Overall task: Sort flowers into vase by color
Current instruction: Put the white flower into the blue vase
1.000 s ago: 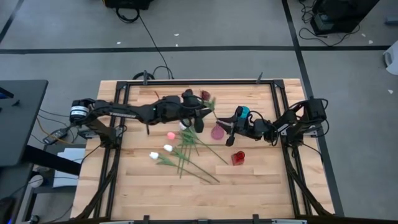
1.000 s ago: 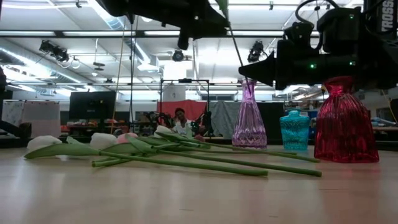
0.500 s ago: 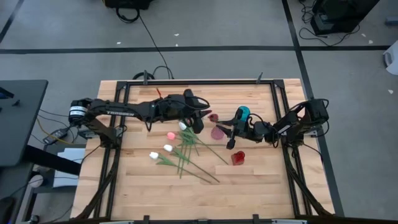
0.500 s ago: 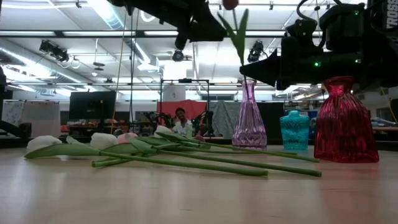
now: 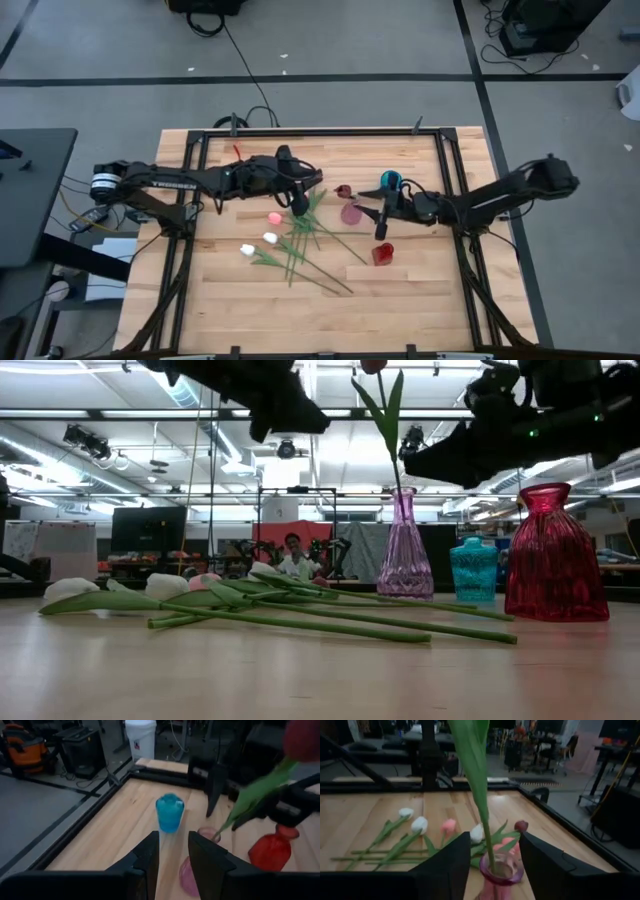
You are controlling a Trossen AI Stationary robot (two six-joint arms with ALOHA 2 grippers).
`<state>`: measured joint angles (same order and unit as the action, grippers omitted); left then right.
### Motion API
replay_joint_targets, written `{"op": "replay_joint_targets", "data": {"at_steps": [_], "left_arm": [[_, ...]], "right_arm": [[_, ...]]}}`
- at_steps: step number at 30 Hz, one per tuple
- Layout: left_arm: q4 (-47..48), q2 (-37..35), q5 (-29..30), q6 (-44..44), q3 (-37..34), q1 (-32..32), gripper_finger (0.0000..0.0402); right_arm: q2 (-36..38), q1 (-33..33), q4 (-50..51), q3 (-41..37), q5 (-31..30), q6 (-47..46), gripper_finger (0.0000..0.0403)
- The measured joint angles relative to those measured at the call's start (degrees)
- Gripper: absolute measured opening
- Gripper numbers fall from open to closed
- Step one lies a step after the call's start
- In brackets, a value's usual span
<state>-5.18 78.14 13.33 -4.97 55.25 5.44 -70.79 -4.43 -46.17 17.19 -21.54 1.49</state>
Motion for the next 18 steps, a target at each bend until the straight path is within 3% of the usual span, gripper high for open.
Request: {"op": "replay_joint_targets", "data": {"at_steps": [6, 14, 18], "left_arm": [[0.6, -1.0, -0.3, -0.4, -1.4, -0.9, 0.011], [1.1, -1.9, -0.5, -6.3, -6.3, -3.8, 0.011], [0.7, -1.9, 0.0, -8.0, -8.8, -5.4, 0.011]], "right_arm": [[6.1, 0.0, 16.6, 5.7, 1.8, -1.3, 0.0203], [12.9, 0.4, 46.0, 14.8, 3.8, -8.3, 0.0202], [15.0, 0.5, 57.5, 17.8, 9.3, -14.0, 0.0201]]}}
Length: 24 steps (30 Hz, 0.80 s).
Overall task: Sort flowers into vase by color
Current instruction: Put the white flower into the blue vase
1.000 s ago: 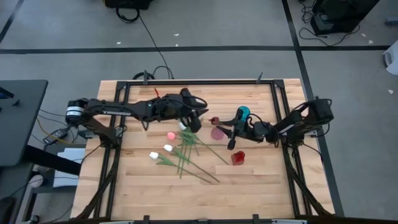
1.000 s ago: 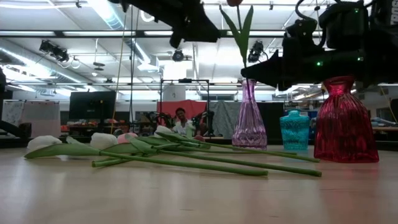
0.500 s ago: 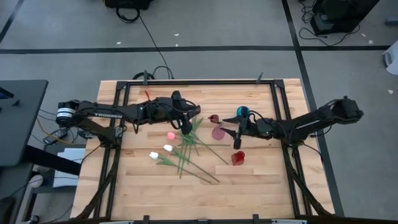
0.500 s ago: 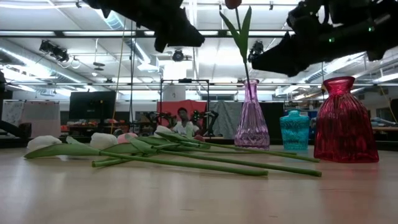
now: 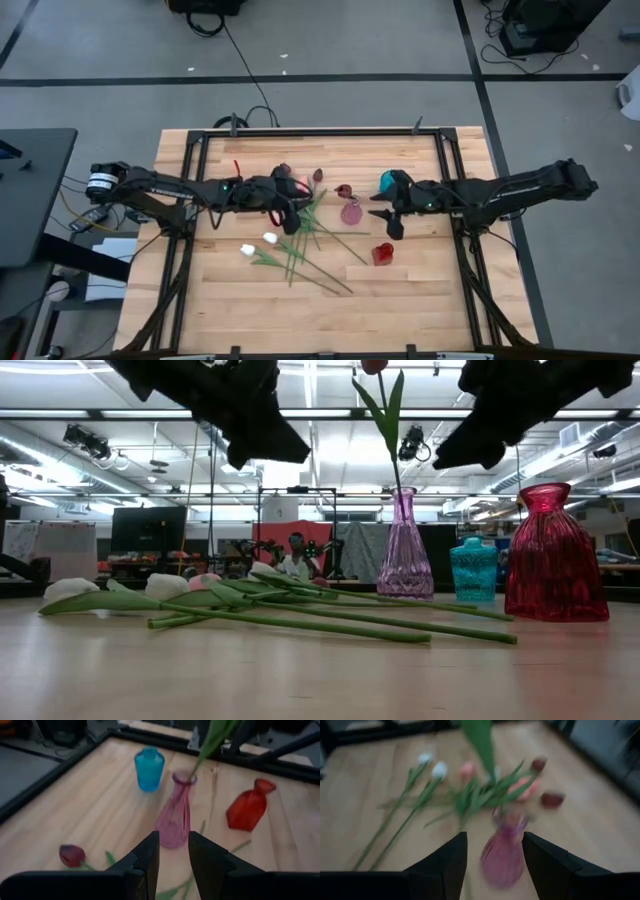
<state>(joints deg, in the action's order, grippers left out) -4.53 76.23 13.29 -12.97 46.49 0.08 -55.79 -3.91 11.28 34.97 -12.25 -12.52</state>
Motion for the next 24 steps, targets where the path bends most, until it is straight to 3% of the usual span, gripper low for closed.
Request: {"op": "replay_joint_targets", "data": {"at_steps": [4, 10, 17, 24], "left_arm": [[-0.7, -0.8, 0.4, -0.8, -1.2, -2.3, 0.011], [-0.4, -0.6, 0.3, -1.0, -1.5, -4.3, 0.011], [0.2, -0.4, 0.0, -1.1, -1.5, -4.4, 0.011], [0.4, -0.4, 0.0, 0.4, -1.5, -5.4, 0.011]], "right_arm": [[-0.6, -2.3, 1.7, 0.7, 4.3, -4.2, 0.0201], [-6.2, -6.6, 0.6, 2.5, 4.9, -8.7, 0.0201], [-15.0, -14.6, 3.5, 11.7, -3.2, -11.0, 0.0201], [-26.5, -18.2, 10.2, 18.8, -3.5, -20.3, 0.0201]]}}
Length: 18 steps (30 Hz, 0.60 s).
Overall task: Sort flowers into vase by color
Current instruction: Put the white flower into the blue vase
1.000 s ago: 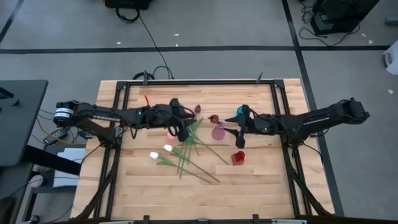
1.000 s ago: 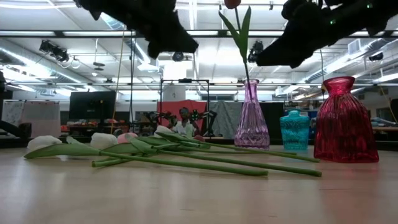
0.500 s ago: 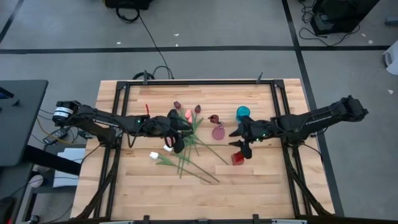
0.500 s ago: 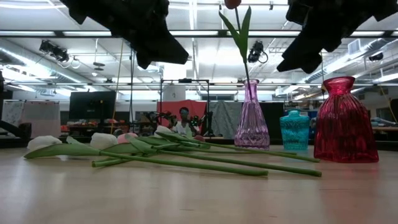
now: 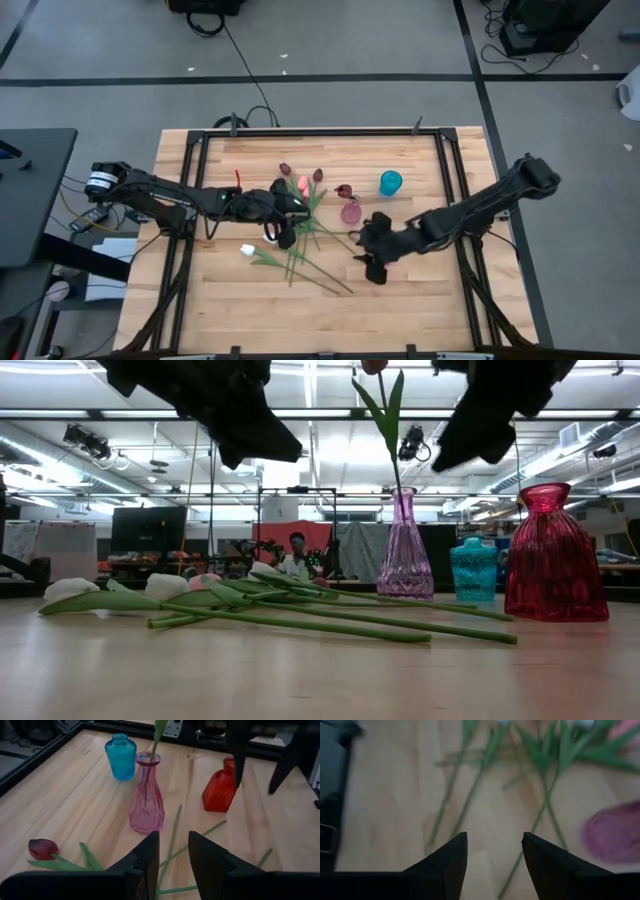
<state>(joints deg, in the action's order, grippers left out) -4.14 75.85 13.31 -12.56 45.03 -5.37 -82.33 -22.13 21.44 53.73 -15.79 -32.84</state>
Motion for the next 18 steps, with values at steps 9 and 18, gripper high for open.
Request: {"op": "replay_joint_targets", "data": {"at_steps": [9, 18], "left_arm": [[-0.1, 0.0, 0.0, -2.0, -3.1, -2.3, 0.011], [-2.5, -1.9, 2.4, 0.5, -5.2, -9.3, 0.011]], "right_arm": [[-15.4, -1.6, 13.0, 12.8, -0.2, -7.5, 0.0197], [-28.8, 0.0, 21.5, 23.7, 1.8, -13.1, 0.0169]]}}
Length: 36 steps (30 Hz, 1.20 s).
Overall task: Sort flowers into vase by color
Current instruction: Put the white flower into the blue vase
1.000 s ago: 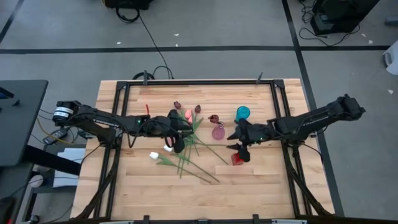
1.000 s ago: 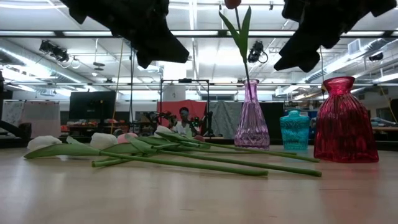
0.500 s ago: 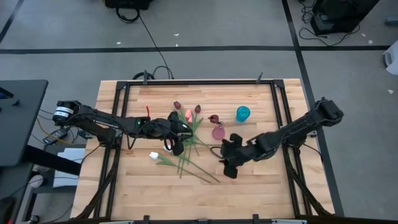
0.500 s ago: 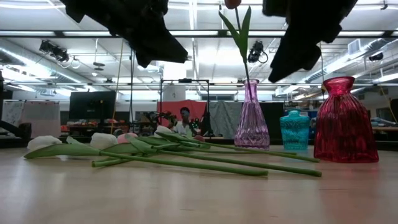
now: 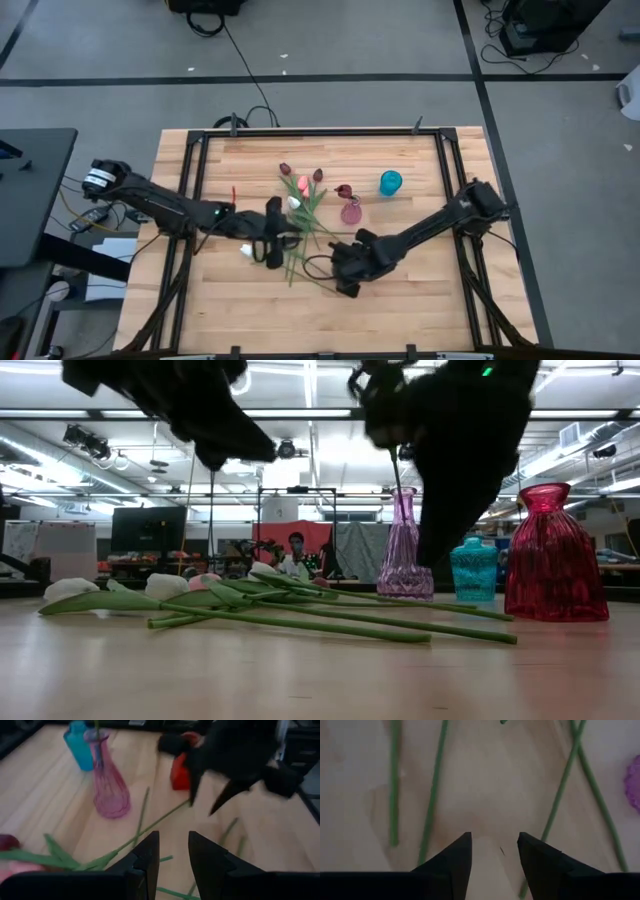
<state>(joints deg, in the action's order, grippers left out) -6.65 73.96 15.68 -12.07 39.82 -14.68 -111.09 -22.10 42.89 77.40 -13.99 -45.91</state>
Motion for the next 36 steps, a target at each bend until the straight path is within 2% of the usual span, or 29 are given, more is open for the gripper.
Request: {"op": "replay_joint_targets", "data": {"at_steps": [5, 12, 19, 22, 26, 29, 32, 36], "left_arm": [[-1.9, -3.4, 3.4, 1.5, -2.6, -3.5, 0.011], [-1.0, -6.6, 1.6, 1.0, -4.6, -5.5, 0.011], [-0.5, -6.7, 1.2, 0.7, -4.6, -6.9, 0.011], [0.0, -7.0, 1.0, -0.3, -4.5, -7.6, 0.011], [7.1, -9.1, -1.8, -0.4, -2.7, -8.4, 0.011], [11.6, -11.6, -2.2, -1.8, -1.4, -9.3, 0.011], [12.4, -13.4, -2.2, -2.5, -1.3, -10.1, 0.011], [12.3, -14.7, -2.1, -3.3, -1.2, -11.3, 0.011]], "right_arm": [[-3.8, 3.5, 3.3, 1.5, 1.8, -0.2, 0.0155], [-4.2, 6.7, 5.8, 1.5, 1.9, -4.0, 0.0135], [-4.2, 7.6, 4.8, -0.4, 5.8, -4.5, 0.0116], [-3.8, 7.9, 2.8, -2.2, 7.6, -5.2, 0.0091], [-3.6, 8.0, 0.5, -3.6, 10.1, -4.6, 0.0039], [-3.4, 8.0, -0.4, -3.7, 10.1, -2.8, 0.0011], [-2.3, 8.1, -0.8, -3.9, 9.4, -2.0, 0.0014], [1.5, 7.2, -0.1, -4.2, 4.9, -1.5, 0.0007]]}}
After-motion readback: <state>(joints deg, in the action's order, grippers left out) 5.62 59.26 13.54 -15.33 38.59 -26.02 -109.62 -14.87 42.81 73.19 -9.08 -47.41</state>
